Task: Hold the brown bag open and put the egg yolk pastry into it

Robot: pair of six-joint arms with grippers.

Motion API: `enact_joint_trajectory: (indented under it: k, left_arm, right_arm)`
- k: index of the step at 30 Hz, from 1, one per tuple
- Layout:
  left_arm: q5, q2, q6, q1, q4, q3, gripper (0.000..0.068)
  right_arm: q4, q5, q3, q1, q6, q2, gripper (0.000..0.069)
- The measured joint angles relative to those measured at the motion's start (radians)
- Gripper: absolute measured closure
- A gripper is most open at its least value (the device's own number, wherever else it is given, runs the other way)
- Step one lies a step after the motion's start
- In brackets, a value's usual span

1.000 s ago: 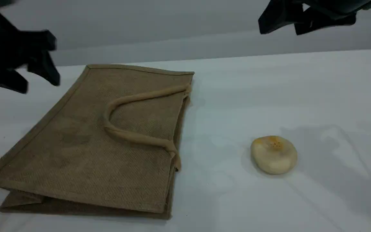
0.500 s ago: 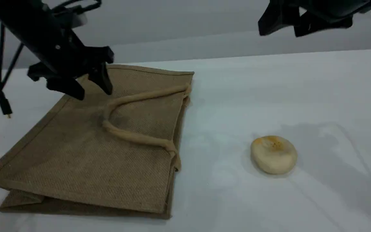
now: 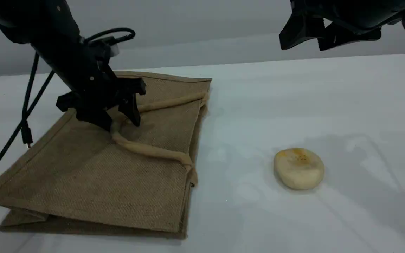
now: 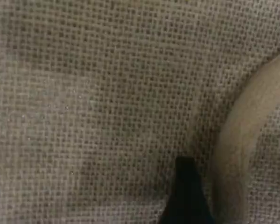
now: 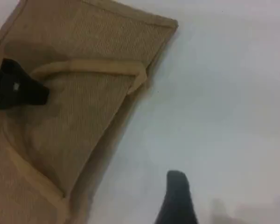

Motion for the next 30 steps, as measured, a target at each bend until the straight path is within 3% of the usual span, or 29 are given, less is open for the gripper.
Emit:
enact_joint_trajectory:
  k: [6, 10, 14, 18, 19, 23, 30]
  left_arm:
    - [-0.012, 0.037, -0.033, 0.000, -0.005, -0.012, 0.0213]
    - [-0.010, 0.044, -0.033, 0.000, -0.005, -0.012, 0.0256]
    - [0.000, 0.044, -0.044, 0.001, -0.010, -0.013, 0.0384]
    - [0.058, 0.031, -0.057, 0.001, -0.015, -0.044, 0.0581]
    - [0.084, 0.025, -0.057, 0.001, -0.015, -0.058, 0.0603]
    - [0.169, -0.018, -0.055, 0.000, -0.015, -0.145, 0.0603]
    - [0.413, -0.134, 0.022, -0.009, -0.010, -0.336, 0.0603]
  right_arm:
    - [0.000, -0.005, 0.000, 0.000, 0.000, 0.000, 0.0214]
    - [0.000, -0.006, 0.000, 0.000, -0.001, 0.000, 0.0214]
    - [0.000, -0.008, 0.000, 0.000, -0.003, 0.001, 0.0214]
    - [0.000, 0.015, 0.000, 0.000, -0.003, 0.031, 0.0214]
    - [0.000, 0.026, 0.001, 0.000, -0.004, 0.038, 0.0214]
    - [-0.019, 0.043, 0.010, 0.000, -0.004, 0.070, 0.0214]
    - [-0.028, 0.024, 0.032, 0.000, -0.004, 0.145, 0.0214]
